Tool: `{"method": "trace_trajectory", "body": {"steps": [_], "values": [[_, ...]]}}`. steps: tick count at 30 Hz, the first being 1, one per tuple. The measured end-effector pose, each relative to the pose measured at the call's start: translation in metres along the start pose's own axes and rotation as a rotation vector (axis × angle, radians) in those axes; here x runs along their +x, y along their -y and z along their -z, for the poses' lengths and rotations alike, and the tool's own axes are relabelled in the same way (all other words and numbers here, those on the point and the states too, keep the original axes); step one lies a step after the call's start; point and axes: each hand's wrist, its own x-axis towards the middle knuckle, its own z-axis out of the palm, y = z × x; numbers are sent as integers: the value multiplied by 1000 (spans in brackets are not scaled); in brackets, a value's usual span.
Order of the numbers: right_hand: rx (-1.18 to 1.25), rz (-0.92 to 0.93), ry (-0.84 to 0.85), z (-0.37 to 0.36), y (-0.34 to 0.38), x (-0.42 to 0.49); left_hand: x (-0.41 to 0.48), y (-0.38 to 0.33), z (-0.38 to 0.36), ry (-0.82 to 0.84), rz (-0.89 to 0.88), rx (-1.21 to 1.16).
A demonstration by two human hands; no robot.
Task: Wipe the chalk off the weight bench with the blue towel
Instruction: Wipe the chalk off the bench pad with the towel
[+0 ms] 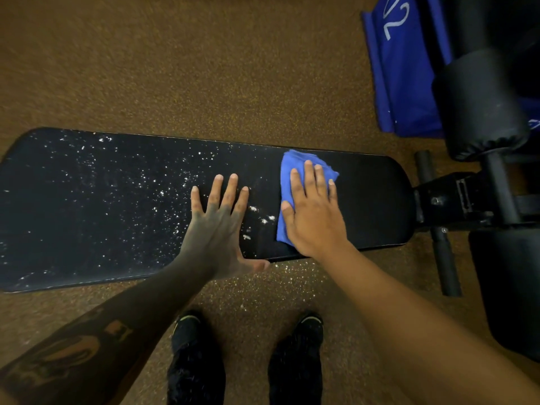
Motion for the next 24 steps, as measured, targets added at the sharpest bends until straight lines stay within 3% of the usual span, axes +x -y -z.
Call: {"method": "trace_trajectory", "body": {"steps": [5, 11, 15, 20, 24], "values": [[-19, 96, 12, 0, 14, 0, -2, 1, 2, -14, -11, -4], [80, -16, -67, 12, 24, 11, -5, 16, 4, -42, 6, -11], [63, -86, 6, 5, 27, 13, -7, 24, 1, -17, -3, 5], [38, -73, -11, 3, 24, 25, -6, 24, -1, -24, -10, 8], [92, -176, -11, 6, 33, 42, -5, 25, -2, -32, -11, 0]]}}
